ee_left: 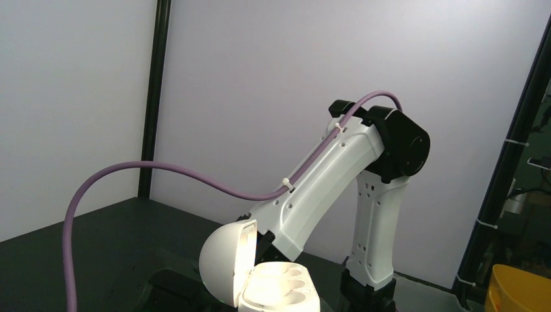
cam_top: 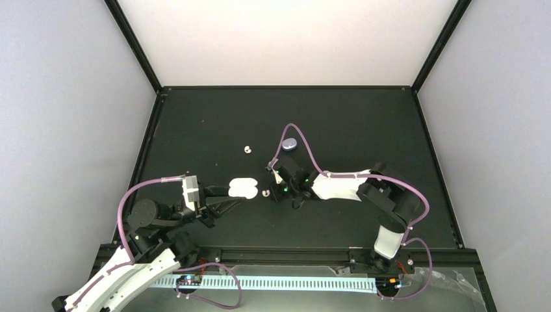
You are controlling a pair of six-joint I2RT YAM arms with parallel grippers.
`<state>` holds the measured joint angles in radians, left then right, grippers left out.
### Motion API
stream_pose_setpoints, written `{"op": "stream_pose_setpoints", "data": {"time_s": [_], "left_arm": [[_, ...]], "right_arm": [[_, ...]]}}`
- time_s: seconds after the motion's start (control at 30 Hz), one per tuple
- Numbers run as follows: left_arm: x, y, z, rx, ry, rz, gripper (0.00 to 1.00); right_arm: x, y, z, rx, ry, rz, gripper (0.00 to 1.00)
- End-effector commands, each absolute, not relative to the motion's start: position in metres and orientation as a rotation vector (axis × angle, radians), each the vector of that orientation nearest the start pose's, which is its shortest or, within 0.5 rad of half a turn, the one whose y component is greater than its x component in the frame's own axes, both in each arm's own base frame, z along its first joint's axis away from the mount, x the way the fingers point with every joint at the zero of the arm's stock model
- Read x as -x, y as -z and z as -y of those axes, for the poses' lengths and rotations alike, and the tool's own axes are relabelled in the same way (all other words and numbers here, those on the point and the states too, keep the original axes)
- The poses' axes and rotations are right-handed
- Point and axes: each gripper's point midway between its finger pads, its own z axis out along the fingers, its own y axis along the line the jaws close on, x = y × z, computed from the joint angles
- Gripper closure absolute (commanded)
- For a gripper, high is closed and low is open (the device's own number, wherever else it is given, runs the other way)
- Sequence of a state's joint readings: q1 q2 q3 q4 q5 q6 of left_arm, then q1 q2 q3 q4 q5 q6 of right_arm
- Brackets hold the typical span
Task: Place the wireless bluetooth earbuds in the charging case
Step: Pick up the earbud from the center of the board.
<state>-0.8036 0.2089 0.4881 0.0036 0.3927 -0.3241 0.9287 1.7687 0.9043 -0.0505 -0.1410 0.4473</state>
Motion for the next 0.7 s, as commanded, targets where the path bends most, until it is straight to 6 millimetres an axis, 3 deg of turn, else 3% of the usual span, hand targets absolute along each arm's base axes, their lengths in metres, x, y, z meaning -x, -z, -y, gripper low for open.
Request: {"op": "stream_pose_setpoints", "data": {"time_s": [0.0,0.4,0.67], "left_arm": [[-0.093,-0.361,0.191,-0.676,1.192,-1.231,0.98],[-0.093,-0.359,0.191,-0.673,1.194,-1.230,0.99],[-0.094,-0.357,0.190,-0.671,1.191,-1.238,0.98]], "right_arm": [[-0.243,-0.028,-0.362,0.690,-0.704,-2.533,0.91],[-0.236,-0.033,-0.383,0.752,-0.780,-2.522,0.96],[-0.243,-0.037,-0.396,0.801,-0.777,-2.499,0.96]]}}
